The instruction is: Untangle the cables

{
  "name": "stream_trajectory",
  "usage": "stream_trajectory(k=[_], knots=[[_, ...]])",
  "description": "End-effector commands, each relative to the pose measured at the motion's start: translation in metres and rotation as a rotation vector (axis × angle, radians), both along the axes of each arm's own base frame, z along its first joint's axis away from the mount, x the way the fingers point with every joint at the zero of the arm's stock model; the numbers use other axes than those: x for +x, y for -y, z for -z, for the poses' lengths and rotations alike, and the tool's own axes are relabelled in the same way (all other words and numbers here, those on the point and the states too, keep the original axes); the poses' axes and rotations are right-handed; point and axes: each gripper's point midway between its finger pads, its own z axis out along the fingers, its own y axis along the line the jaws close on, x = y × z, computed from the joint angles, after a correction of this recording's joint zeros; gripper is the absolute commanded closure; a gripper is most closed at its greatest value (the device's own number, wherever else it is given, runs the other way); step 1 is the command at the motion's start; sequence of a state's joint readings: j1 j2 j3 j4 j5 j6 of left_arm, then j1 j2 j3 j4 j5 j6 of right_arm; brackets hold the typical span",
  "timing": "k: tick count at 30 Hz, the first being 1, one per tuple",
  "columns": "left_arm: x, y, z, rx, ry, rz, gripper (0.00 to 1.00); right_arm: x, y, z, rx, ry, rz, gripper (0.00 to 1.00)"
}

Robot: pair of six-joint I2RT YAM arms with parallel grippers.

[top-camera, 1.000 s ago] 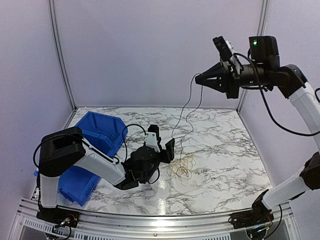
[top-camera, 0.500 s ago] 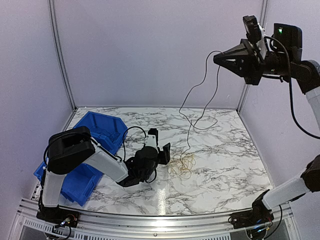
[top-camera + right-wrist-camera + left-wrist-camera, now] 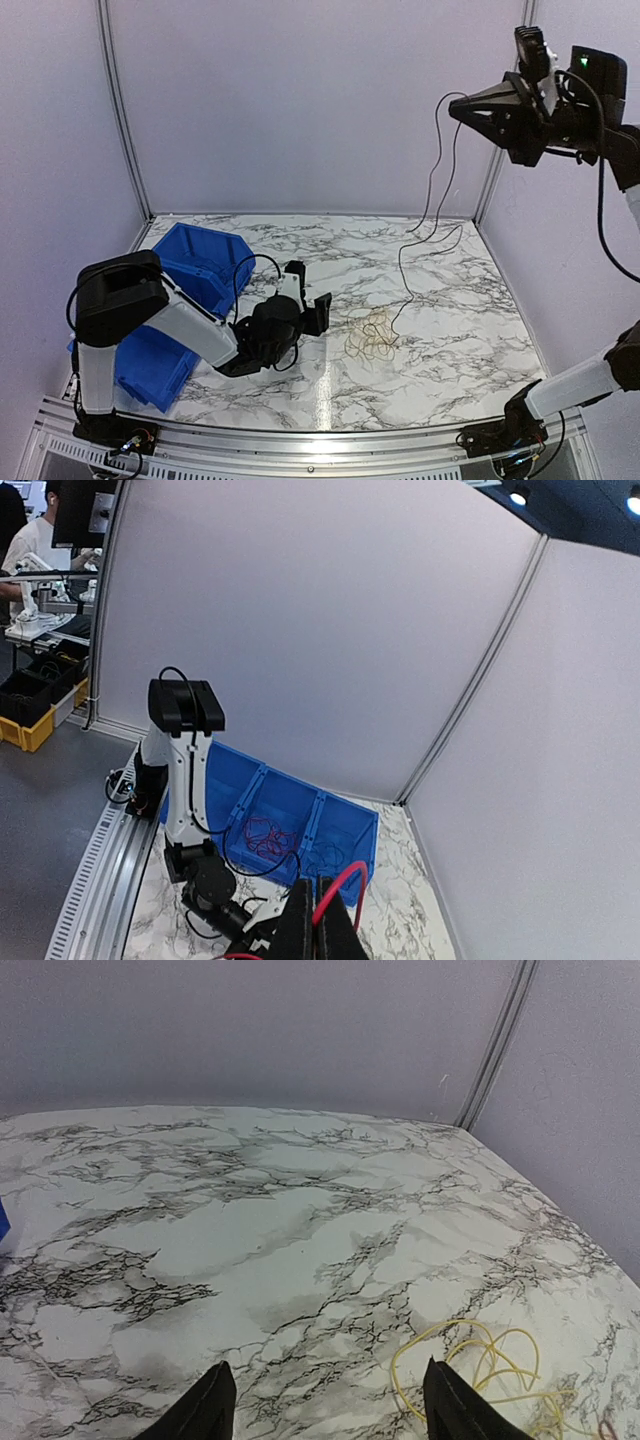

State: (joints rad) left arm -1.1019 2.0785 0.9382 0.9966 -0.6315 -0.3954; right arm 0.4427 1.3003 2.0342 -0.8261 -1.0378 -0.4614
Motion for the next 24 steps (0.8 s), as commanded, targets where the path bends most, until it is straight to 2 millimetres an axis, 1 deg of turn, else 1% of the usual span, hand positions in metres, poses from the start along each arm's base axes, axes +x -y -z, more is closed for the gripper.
stream_trajectory(k=[1, 3, 5, 7, 9, 10, 12, 15, 18, 21, 24], knots=[[-0.021, -0.013, -0.058, -0.07, 0.079, 0.072, 0.32, 0.027, -0.005, 0.029, -0.033, -0.076, 0.059, 1.0], [-0.037, -0.018, -0.072, -0.053, 0.128, 0.138, 0.3, 0.03, -0.006, 0.04, -0.042, -0.096, 0.063, 1.0], [-0.058, -0.016, -0.089, -0.057, 0.187, 0.231, 0.28, 0.034, -0.008, 0.05, -0.051, -0.115, 0.063, 1.0], [-0.079, -0.012, -0.103, -0.047, 0.245, 0.335, 0.26, 0.038, -0.009, 0.06, -0.061, -0.135, 0.066, 1.0], [-0.096, -0.006, -0.117, -0.045, 0.289, 0.407, 0.23, 0.041, -0.011, 0.066, -0.066, -0.145, 0.065, 1.0], [-0.102, -0.002, -0.127, -0.057, 0.31, 0.442, 0.22, 0.042, -0.012, 0.068, -0.068, -0.151, 0.064, 1.0], [-0.111, 0.006, -0.137, -0.077, 0.331, 0.492, 0.21, 0.045, -0.013, 0.072, -0.072, -0.164, 0.059, 1.0], [-0.112, 0.017, -0.151, -0.119, 0.344, 0.512, 0.19, 0.048, -0.016, 0.077, -0.077, -0.184, 0.05, 1.0], [-0.11, 0.033, -0.164, -0.155, 0.359, 0.535, 0.21, 0.051, -0.018, 0.083, -0.082, -0.204, 0.048, 1.0], [-0.108, 0.051, -0.171, -0.189, 0.362, 0.561, 0.21, 0.053, -0.019, 0.089, -0.087, -0.219, 0.048, 1.0], [-0.112, 0.071, -0.178, -0.23, 0.361, 0.62, 0.21, 0.056, -0.02, 0.095, -0.092, -0.234, 0.049, 1.0]])
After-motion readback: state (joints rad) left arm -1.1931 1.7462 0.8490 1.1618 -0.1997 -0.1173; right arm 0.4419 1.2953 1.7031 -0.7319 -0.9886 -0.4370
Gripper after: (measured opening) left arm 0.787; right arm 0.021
